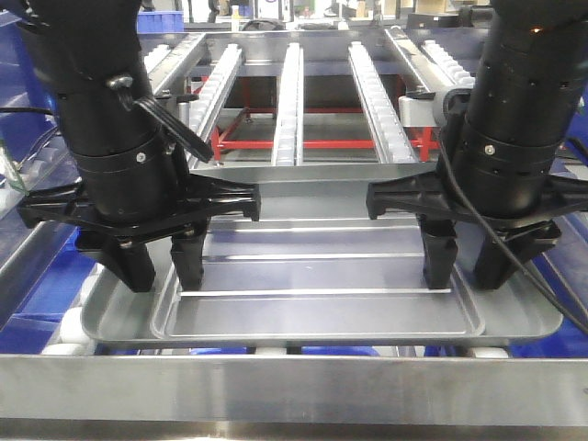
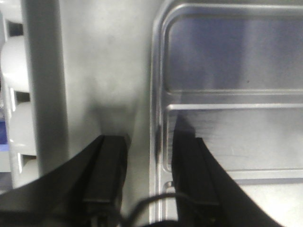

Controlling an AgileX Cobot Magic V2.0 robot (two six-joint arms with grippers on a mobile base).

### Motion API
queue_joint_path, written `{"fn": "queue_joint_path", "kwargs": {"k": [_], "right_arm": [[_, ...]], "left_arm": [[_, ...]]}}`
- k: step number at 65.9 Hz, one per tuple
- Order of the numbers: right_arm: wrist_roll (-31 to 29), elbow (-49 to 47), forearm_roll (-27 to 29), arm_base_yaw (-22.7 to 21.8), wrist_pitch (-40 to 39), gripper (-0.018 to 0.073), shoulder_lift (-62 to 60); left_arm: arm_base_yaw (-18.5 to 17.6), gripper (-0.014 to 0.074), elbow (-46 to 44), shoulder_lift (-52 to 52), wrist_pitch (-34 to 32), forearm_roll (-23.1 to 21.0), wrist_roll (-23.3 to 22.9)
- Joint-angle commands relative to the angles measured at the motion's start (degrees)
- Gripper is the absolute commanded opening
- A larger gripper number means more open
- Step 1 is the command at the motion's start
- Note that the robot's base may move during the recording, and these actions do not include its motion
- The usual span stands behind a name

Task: Grab silver tray and place in blue box
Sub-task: 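Open both grippers and close them on the tray's side rims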

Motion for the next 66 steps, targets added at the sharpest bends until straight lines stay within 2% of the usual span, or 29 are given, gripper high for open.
{"fn": "queue_joint_path", "kwargs": {"k": [1,37,55,59,66], "right_arm": [[-0.6,-0.6,-1.0,-0.4,-2.3,0.0380,-2.1],[-0.6,-0.6,-1.0,-0.4,-3.1,0.0380,-2.1],[-0.6,-0.6,-1.0,-0.4,-2.2,0.0379,-2.1],[-0.6,-0.6,-1.0,-0.4,-2.1,0.0365,-2.1],[-0.6,-0.6,-1.0,-0.4,-2.1,0.0284,-2.1]], "left_arm": [[-0.2,0.0179,-1.5,-2.1,-0.1,-0.2,-0.6],[-0.2,0.0179,-1.5,-2.1,0.1,-0.2,-0.6],[-0.2,0.0178,-1.5,-2.1,-1.9,-0.2,-0.6],[-0.2,0.0170,-1.5,-2.1,-1.9,-0.2,-0.6],[-0.2,0.0116,-1.5,-1.9,-1.9,-0.2,-0.6]]}}
